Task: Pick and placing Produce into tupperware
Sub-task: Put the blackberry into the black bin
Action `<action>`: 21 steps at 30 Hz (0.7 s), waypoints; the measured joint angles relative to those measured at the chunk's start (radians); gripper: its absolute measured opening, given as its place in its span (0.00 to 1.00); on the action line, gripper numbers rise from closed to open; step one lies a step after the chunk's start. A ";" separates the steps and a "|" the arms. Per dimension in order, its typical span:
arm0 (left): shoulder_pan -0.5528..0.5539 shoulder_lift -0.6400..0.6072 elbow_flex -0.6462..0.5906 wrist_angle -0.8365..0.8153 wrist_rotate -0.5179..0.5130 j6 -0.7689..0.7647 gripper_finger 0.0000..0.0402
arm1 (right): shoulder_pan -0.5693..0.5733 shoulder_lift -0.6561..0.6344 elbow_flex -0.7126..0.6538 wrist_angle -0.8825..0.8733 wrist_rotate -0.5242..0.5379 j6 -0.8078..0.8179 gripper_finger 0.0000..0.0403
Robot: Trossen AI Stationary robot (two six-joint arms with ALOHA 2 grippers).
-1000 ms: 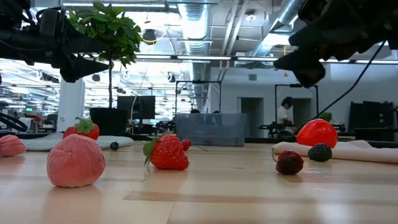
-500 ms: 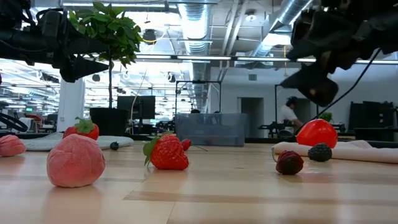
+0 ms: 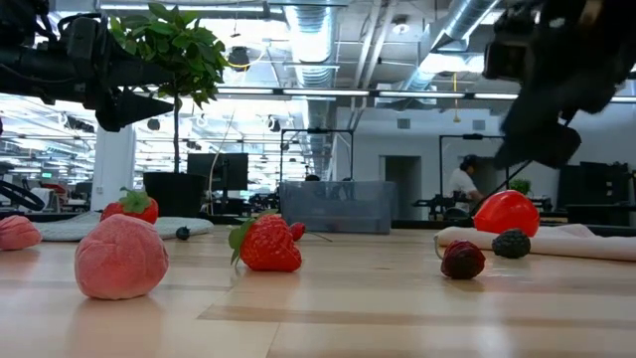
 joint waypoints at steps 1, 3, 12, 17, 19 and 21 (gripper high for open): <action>0.000 0.000 0.000 0.000 0.000 0.000 0.96 | 0.004 0.004 0.000 -0.026 0.017 0.015 0.62; 0.000 0.000 0.000 0.000 0.008 0.000 0.96 | 0.004 0.032 0.000 -0.052 0.032 0.037 0.62; 0.000 0.000 0.000 0.000 0.015 0.000 0.96 | 0.011 0.235 0.098 -0.058 0.010 0.001 0.62; 0.000 0.001 0.000 0.000 0.016 0.000 0.96 | 0.011 0.350 0.186 -0.136 -0.012 -0.021 0.62; 0.000 0.002 0.000 0.000 0.017 0.000 0.96 | 0.011 0.388 0.211 -0.180 -0.014 -0.022 0.62; 0.000 0.007 0.000 0.000 0.017 0.000 0.96 | 0.010 0.421 0.234 -0.206 -0.011 -0.029 0.62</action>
